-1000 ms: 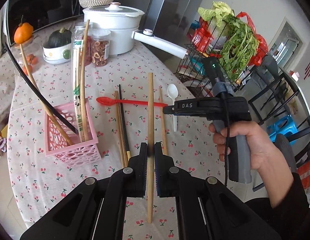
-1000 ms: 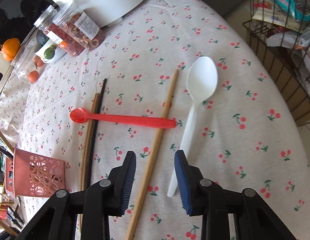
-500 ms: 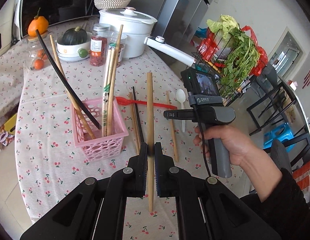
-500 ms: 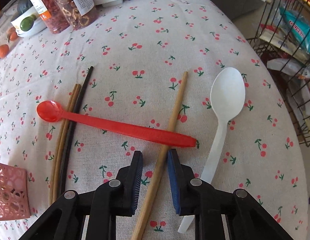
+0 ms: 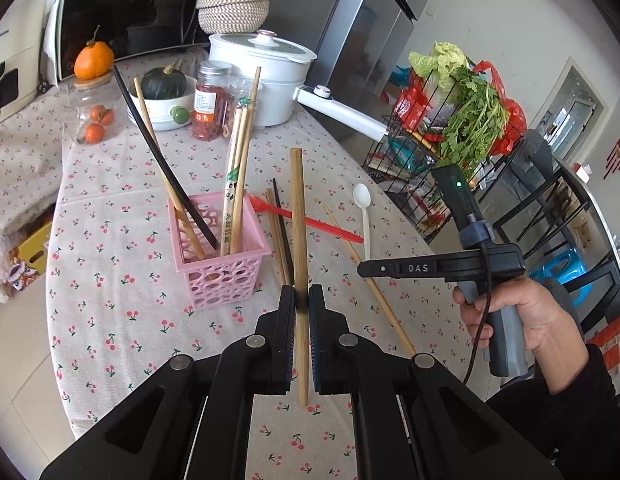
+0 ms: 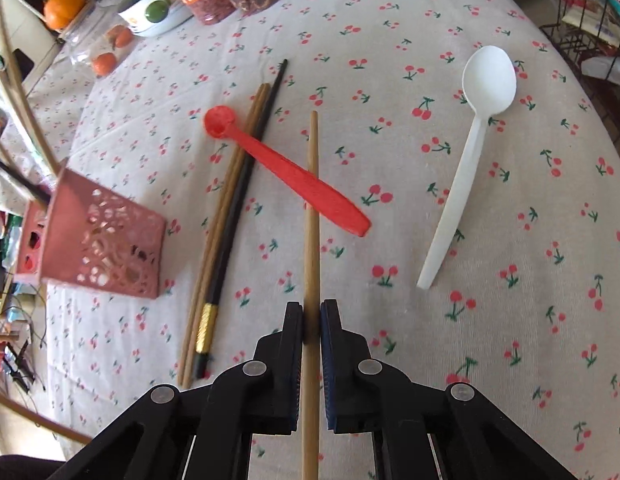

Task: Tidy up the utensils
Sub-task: 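Lift the wooden chopstick with the left tool while the right tool grasps another wooden chopstick, then lower both wooden chopsticks into the pink basket and open both tools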

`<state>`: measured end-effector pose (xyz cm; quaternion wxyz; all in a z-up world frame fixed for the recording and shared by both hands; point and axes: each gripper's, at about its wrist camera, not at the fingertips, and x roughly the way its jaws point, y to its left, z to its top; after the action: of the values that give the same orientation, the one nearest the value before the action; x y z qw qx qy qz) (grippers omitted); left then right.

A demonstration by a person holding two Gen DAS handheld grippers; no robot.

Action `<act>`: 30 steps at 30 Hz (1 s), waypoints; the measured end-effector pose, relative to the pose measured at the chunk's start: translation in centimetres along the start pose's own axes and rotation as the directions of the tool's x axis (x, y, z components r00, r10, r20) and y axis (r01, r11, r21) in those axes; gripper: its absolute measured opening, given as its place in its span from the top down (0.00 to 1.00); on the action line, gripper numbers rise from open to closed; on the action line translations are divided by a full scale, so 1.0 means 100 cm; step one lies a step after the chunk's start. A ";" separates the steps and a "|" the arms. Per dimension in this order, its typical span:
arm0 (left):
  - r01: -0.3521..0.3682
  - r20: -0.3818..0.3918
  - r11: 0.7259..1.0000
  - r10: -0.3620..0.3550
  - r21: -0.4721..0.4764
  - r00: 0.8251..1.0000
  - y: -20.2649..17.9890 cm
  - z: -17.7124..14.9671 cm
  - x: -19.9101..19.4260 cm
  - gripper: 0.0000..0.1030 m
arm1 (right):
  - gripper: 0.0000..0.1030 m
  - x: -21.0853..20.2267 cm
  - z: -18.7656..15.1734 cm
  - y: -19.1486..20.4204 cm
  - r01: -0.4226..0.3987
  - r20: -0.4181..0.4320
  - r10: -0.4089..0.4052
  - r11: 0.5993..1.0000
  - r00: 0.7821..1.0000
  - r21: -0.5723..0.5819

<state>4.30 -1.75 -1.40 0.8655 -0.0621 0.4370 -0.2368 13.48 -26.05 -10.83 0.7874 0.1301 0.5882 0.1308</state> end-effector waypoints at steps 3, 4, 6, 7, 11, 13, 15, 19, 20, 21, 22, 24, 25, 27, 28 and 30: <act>0.003 0.006 1.000 -0.003 -0.010 1.000 0.002 -0.002 -0.005 0.94 | 0.93 -0.008 -0.014 0.007 -0.055 -0.016 0.055 0.998 0.998 -0.006; 0.003 0.010 1.000 -0.003 -0.014 1.000 0.003 -0.003 -0.007 0.94 | 0.93 -0.009 -0.018 0.009 -0.066 -0.021 0.066 0.998 0.998 -0.005; -0.002 0.025 1.000 0.002 -0.020 1.000 0.005 -0.003 -0.013 0.94 | 0.93 -0.015 -0.024 0.012 -0.072 -0.008 0.072 0.997 0.997 -0.001; 0.000 0.032 1.000 0.000 -0.025 0.999 0.006 -0.002 -0.015 0.94 | 0.93 -0.019 -0.026 0.013 -0.067 0.009 0.067 0.998 0.998 -0.003; 0.013 0.074 0.999 -0.011 -0.036 0.997 0.008 0.002 -0.032 0.94 | 0.93 -0.045 -0.031 0.022 -0.067 0.106 0.068 0.998 0.992 -0.018; 0.022 0.098 0.999 -0.018 -0.039 0.995 0.008 0.005 -0.042 0.94 | 0.93 -0.059 -0.030 0.028 -0.081 0.165 0.085 0.996 0.983 -0.033; 0.029 0.125 0.999 -0.023 -0.045 0.992 0.010 0.009 -0.051 0.94 | 0.93 -0.074 -0.032 0.035 -0.108 0.220 0.115 0.993 0.969 -0.040; 0.051 0.203 0.996 -0.036 -0.071 0.979 0.014 0.019 -0.074 0.94 | 0.93 -0.095 -0.030 0.051 -0.124 0.340 0.139 0.990 0.930 -0.066; 0.057 0.231 0.995 -0.038 -0.077 0.972 0.015 0.022 -0.081 0.94 | 0.93 -0.100 -0.030 0.054 -0.129 0.371 0.146 0.989 0.917 -0.072; 0.060 0.262 0.995 -0.037 -0.083 0.964 0.016 0.024 -0.087 0.94 | 0.93 -0.105 -0.029 0.058 -0.132 0.402 0.152 0.988 0.903 -0.078; 0.057 0.294 0.995 -0.030 -0.085 0.955 0.017 0.027 -0.094 0.94 | 0.93 -0.110 -0.028 0.062 -0.134 0.432 0.157 0.987 0.888 -0.085; 0.033 0.350 0.996 -0.001 -0.085 0.937 0.018 0.033 -0.105 0.94 | 0.93 -0.118 -0.026 0.070 -0.125 0.491 0.158 0.987 0.857 -0.099; 0.018 0.369 0.997 0.013 -0.081 0.929 0.018 0.036 -0.109 0.94 | 0.93 -0.122 -0.026 0.074 -0.114 0.521 0.153 0.988 0.840 -0.107; -0.012 0.397 0.997 0.043 -0.081 0.917 0.021 0.041 -0.114 0.94 | 0.93 -0.127 -0.024 0.081 -0.096 0.576 0.148 0.988 0.804 -0.121; -0.022 0.402 0.996 0.054 -0.084 0.914 0.023 0.044 -0.115 0.94 | 0.93 -0.129 -0.024 0.086 -0.083 0.603 0.142 0.989 0.785 -0.125; -0.026 0.399 0.995 0.064 -0.101 0.915 0.030 0.049 -0.112 0.94 | 0.93 -0.133 -0.023 0.093 -0.041 0.661 0.120 0.990 0.741 -0.134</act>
<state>3.56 5.61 8.85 0.9382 -0.1397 0.2618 -0.1782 7.17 -22.07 3.76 0.9450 0.1498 0.2538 0.1419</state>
